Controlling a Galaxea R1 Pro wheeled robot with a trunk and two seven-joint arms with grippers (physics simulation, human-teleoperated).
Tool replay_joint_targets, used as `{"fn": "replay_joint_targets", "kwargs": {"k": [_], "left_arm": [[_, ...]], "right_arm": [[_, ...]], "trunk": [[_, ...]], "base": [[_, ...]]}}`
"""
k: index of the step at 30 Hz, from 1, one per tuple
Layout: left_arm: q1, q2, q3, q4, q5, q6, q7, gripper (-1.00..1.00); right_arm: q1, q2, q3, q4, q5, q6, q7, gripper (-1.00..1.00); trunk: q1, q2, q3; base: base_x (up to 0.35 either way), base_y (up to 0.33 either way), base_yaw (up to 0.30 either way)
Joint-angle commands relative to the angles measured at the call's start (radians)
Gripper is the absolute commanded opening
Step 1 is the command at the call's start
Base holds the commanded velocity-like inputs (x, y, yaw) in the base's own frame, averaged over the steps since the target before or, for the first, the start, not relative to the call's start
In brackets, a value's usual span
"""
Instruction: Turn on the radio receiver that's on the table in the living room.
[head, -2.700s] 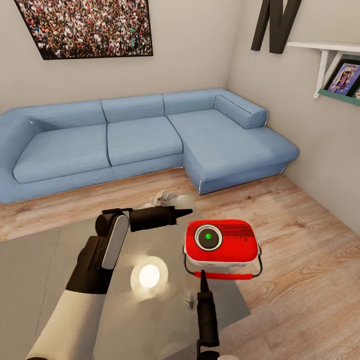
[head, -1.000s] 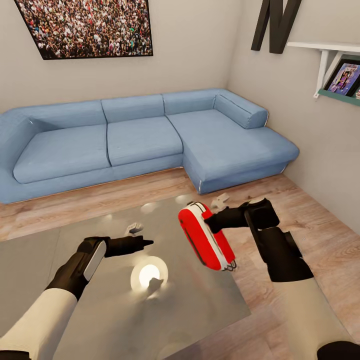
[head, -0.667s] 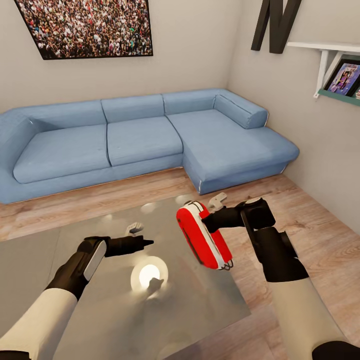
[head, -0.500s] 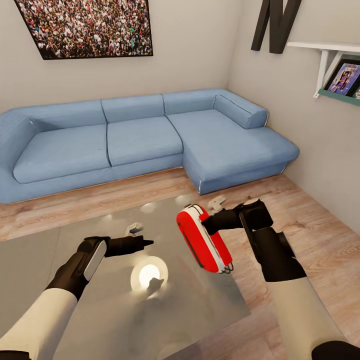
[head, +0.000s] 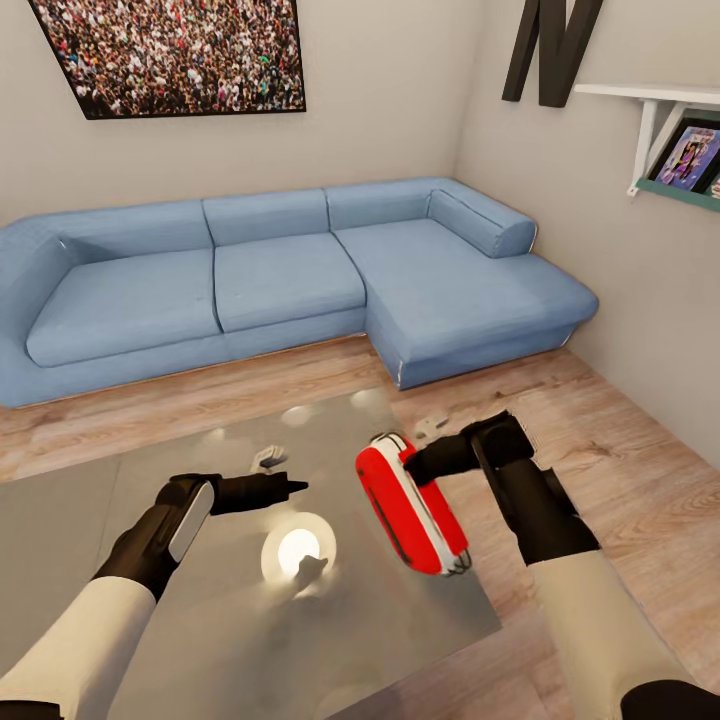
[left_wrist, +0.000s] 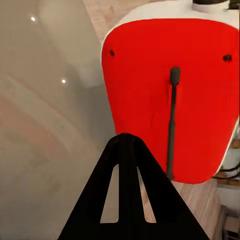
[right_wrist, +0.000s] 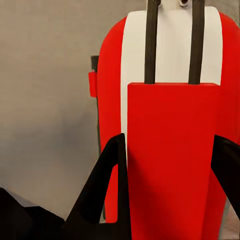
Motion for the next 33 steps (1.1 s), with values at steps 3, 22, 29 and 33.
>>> {"fn": "replay_joint_targets", "kwargs": {"k": [3, 22, 29, 33], "left_arm": [[0.0, 0.0, 0.0, 0.0, 0.0, -0.002, 0.0, -1.0], [0.0, 0.0, 0.0, 0.0, 0.0, -0.002, 0.0, -1.0], [0.0, 0.001, 0.0, -0.001, 0.0, -0.002, 0.0, -1.0], [0.0, 0.003, 0.0, 0.0, 0.0, -0.002, 0.0, -1.0]], "right_arm": [[-0.001, 0.013, 0.002, 0.064, -0.005, 0.0, -0.005, -1.0], [-0.194, 0.078, 0.0, 0.388, 0.0, 0.0, -0.089, -1.0], [-0.197, 0.121, 0.0, 0.438, 0.0, 0.0, -0.139, -1.0], [-0.197, 0.136, -0.001, 0.493, 0.0, 0.0, -0.17, -1.0]], "trunk": [[0.0, 0.0, 0.0], [0.0, 0.0, 0.0], [0.0, 0.0, 0.0], [0.0, 0.0, 0.0]], "base": [[0.0, 0.0, 0.0], [0.0, 0.0, 0.0], [0.0, 0.0, 0.0], [0.0, 0.0, 0.0]]}}
